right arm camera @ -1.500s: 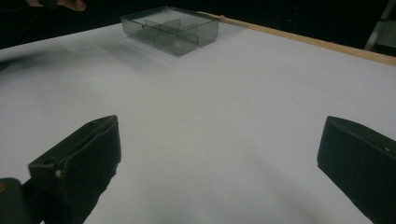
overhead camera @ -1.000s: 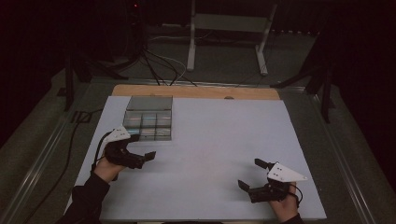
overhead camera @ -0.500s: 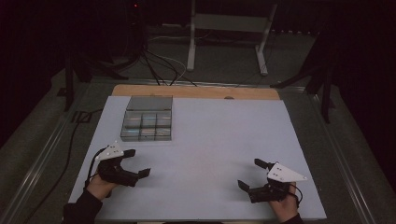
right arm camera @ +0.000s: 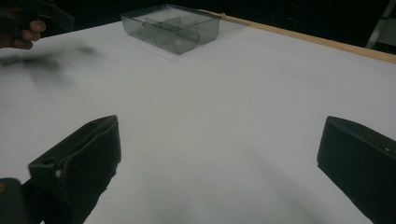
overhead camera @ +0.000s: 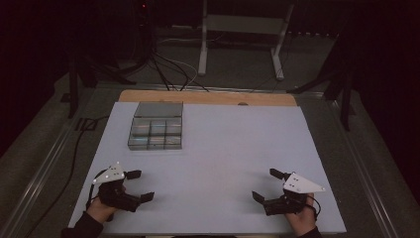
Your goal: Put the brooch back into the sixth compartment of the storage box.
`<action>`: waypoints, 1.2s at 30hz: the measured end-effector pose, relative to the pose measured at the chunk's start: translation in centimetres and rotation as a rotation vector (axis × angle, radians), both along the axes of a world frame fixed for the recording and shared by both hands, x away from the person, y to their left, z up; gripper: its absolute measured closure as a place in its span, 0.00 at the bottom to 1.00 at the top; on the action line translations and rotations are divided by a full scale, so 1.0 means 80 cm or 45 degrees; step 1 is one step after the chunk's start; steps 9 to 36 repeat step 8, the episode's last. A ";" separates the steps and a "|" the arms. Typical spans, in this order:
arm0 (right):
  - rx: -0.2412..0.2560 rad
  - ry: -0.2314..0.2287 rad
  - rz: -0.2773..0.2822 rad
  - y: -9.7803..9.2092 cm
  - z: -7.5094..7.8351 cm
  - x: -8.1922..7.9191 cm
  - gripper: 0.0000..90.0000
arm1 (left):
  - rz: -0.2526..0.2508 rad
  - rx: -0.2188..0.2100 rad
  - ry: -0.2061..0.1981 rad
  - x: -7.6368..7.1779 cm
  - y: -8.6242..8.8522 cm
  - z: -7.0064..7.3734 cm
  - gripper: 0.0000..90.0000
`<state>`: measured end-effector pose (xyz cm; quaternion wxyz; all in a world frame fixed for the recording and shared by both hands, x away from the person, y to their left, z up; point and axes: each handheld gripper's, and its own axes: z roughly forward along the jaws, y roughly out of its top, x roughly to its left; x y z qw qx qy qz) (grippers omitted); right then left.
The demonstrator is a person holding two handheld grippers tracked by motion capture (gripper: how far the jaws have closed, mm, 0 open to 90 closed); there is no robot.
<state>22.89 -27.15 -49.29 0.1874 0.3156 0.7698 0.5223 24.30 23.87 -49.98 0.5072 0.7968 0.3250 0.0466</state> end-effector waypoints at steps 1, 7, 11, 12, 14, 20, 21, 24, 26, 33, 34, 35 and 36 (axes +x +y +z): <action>-0.004 0.002 0.002 0.000 0.000 0.000 0.00 | -0.009 -0.008 -0.004 -0.002 -0.001 -0.002 0.01; -0.006 0.004 0.006 0.000 -0.001 0.001 0.00 | -0.033 -0.023 0.004 -0.001 -0.004 -0.007 0.01; -0.004 0.006 0.004 0.000 -0.001 0.001 0.00 | -0.035 -0.020 0.005 -0.001 -0.005 -0.008 0.01; -0.004 0.006 0.004 0.000 -0.001 0.001 0.00 | -0.035 -0.020 0.005 -0.001 -0.005 -0.008 0.01; -0.004 0.006 0.004 0.000 -0.001 0.001 0.00 | -0.035 -0.020 0.005 -0.001 -0.005 -0.008 0.01; -0.004 0.006 0.004 0.000 -0.001 0.001 0.00 | -0.035 -0.020 0.005 -0.001 -0.005 -0.008 0.01; -0.004 0.006 0.004 0.000 -0.001 0.001 0.00 | -0.035 -0.020 0.005 -0.001 -0.005 -0.008 0.01; -0.004 0.006 0.004 0.000 -0.001 0.001 0.00 | -0.035 -0.020 0.005 -0.001 -0.005 -0.008 0.01; -0.004 0.006 0.004 0.000 -0.001 0.001 0.00 | -0.035 -0.020 0.005 -0.001 -0.005 -0.008 0.01; -0.004 0.006 0.004 0.000 -0.001 0.001 0.00 | -0.035 -0.020 0.005 -0.001 -0.005 -0.008 0.01; -0.004 0.006 0.004 0.000 -0.001 0.001 0.00 | -0.035 -0.020 0.005 -0.001 -0.005 -0.008 0.01; -0.004 0.006 0.004 0.000 -0.001 0.001 0.00 | -0.035 -0.020 0.005 -0.001 -0.005 -0.008 0.01; -0.004 0.006 0.004 0.000 -0.001 0.001 0.00 | -0.035 -0.020 0.005 -0.001 -0.005 -0.008 0.01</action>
